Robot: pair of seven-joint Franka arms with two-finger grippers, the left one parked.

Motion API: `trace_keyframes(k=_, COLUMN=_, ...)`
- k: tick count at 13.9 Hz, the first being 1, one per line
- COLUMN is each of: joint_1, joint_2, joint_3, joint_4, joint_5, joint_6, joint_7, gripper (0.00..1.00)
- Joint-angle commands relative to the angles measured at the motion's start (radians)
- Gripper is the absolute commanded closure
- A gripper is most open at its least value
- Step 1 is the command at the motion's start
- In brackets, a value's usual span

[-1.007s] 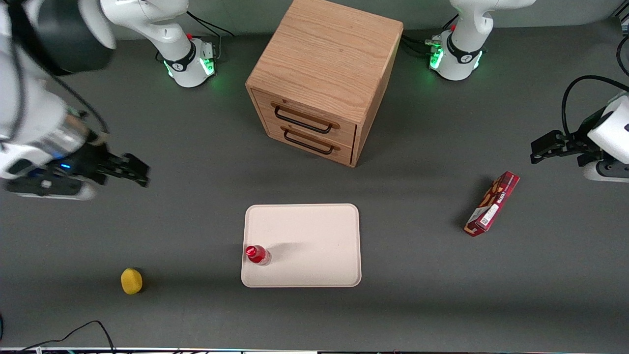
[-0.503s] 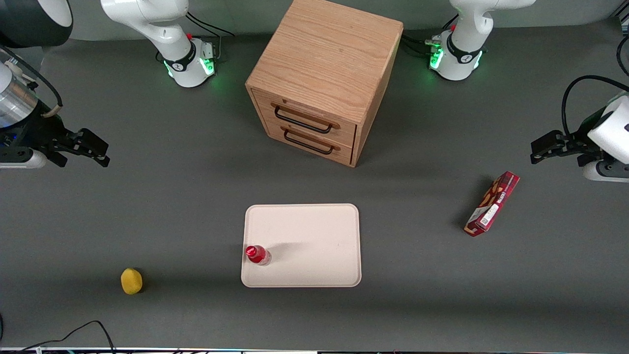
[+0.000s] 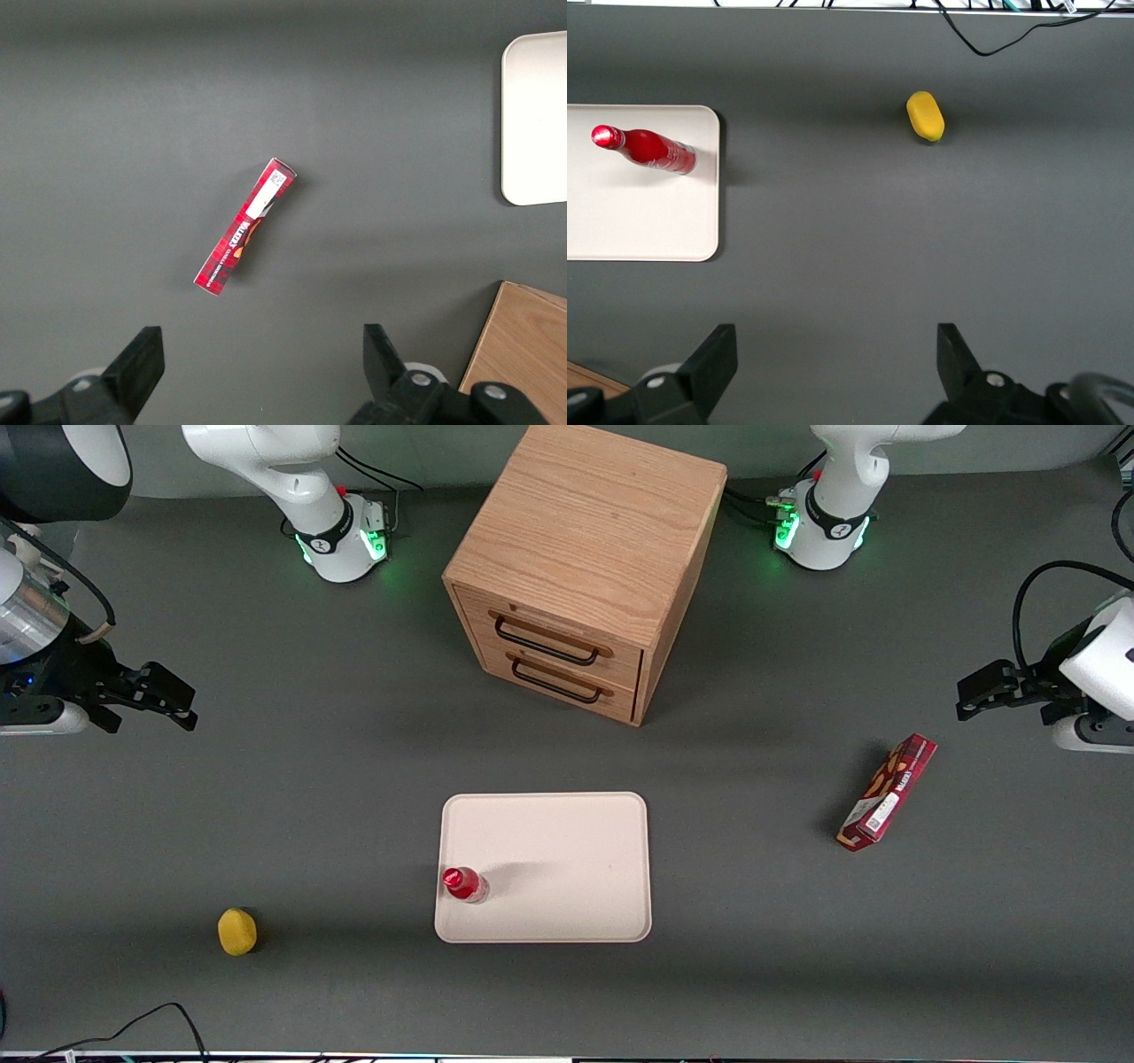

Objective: Place coke bottle on tray

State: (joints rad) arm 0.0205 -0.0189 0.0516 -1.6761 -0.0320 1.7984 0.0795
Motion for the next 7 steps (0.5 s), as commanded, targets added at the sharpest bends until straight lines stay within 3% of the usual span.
trace_keyframes(k=1, joint_1=-0.004, joint_2=-0.004, joint_3=0.002, joint_4=-0.007, joint_5=0.011, joint_6=0.012, joint_7=-0.029, gripper=0.0)
trace_keyframes(k=7, joint_1=-0.017, joint_2=-0.003, joint_3=0.001, joint_4=0.01, joint_5=0.014, joint_6=0.007, joint_7=-0.049, gripper=0.0)
